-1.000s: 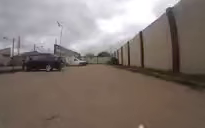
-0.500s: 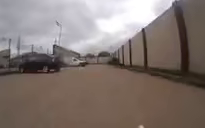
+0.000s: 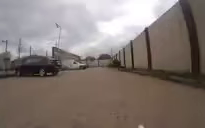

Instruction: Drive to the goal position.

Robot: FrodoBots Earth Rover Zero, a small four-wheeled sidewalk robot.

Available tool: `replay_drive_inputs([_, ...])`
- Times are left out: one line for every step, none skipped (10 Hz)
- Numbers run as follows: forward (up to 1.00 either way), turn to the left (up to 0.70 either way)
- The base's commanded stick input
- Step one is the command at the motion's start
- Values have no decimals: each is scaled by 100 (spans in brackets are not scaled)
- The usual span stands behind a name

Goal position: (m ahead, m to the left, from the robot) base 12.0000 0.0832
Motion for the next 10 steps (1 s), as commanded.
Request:
replay_drive_inputs([100, 0])
replay_drive_inputs([100, 0])
replay_drive_inputs([100, 0])
replay_drive_inputs([100, 0])
replay_drive_inputs([100, 0])
replay_drive_inputs([100, 0])
replay_drive_inputs([100, 0])
replay_drive_inputs([100, 0])
replay_drive_inputs([100, 0])
replay_drive_inputs([100, 0])
